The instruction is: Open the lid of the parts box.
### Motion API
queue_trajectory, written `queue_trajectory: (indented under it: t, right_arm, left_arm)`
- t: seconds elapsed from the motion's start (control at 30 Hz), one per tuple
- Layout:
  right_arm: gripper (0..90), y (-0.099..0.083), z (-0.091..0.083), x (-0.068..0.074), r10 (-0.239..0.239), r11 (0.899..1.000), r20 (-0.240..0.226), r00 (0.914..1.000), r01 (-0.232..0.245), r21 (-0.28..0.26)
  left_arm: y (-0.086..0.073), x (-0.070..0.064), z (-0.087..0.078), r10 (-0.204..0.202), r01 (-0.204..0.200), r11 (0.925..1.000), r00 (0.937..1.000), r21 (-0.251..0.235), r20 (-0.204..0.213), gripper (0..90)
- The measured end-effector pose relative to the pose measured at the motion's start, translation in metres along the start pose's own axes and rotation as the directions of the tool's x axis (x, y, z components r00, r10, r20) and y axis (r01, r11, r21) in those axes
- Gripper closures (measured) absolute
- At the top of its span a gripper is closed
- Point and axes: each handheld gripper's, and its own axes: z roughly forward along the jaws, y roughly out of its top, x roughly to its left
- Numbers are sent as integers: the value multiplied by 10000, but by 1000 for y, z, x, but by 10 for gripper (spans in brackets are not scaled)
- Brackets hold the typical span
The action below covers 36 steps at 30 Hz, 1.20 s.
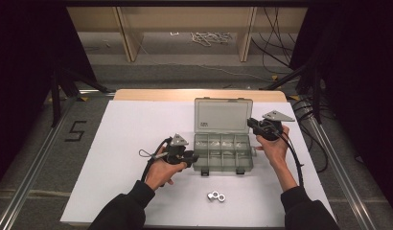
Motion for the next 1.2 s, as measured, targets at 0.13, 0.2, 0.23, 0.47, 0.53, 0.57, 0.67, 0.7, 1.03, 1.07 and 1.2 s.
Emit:
queue_trajectory:
  t: [0.13,0.2,0.23,0.47,0.53,0.57,0.67,0.7,1.03,1.07,1.2]
  right_arm:
    - [817,-1,2,1,122,9999,-97,9999,-123,-50]
    - [815,0,2,0,83,9999,-27,10000,-82,110]
    - [813,-1,2,0,84,9999,-17,10000,-83,114]
    - [801,-2,5,-2,63,10000,145,9999,-64,2]
    - [800,-3,6,-3,127,9999,37,9999,-127,-48]
    - [798,-4,6,-3,90,9999,88,9999,-91,113]
    - [769,-6,8,-2,127,9997,110,9999,-130,230]
    - [757,-6,8,-2,389,9984,5,9992,-388,402]
    - [583,0,1,0,265,9996,199,9995,-262,-128]
    - [545,1,0,3,433,9990,114,9990,-433,-61]
    - [436,5,-6,7,586,9974,-60,9983,-588,-422]
  left_arm:
    - [0,0,0,-12,13,10000,10000,-30,50,680]
    - [0,-1,0,-179,178,9998,9998,-33,-21,679]
    - [0,0,0,-33,33,10000,10000,-6,20,679]
    - [-1,-4,1,-591,590,9982,9982,-73,-107,677]
    - [-1,-4,1,-601,600,9982,9982,-74,-90,676]
    - [-1,-2,0,-320,320,9995,9995,-54,-34,676]
    - [-2,-3,0,-601,600,9982,9981,-96,-134,675]
    - [-2,-3,0,-608,607,9981,9981,-90,-133,674]
    - [-1,-4,0,-591,590,9982,9982,-111,-45,666]
    - [-1,-3,0,-571,570,9983,9984,-127,-49,659]
    - [0,-3,-4,-525,526,9986,9986,-86,89,623]
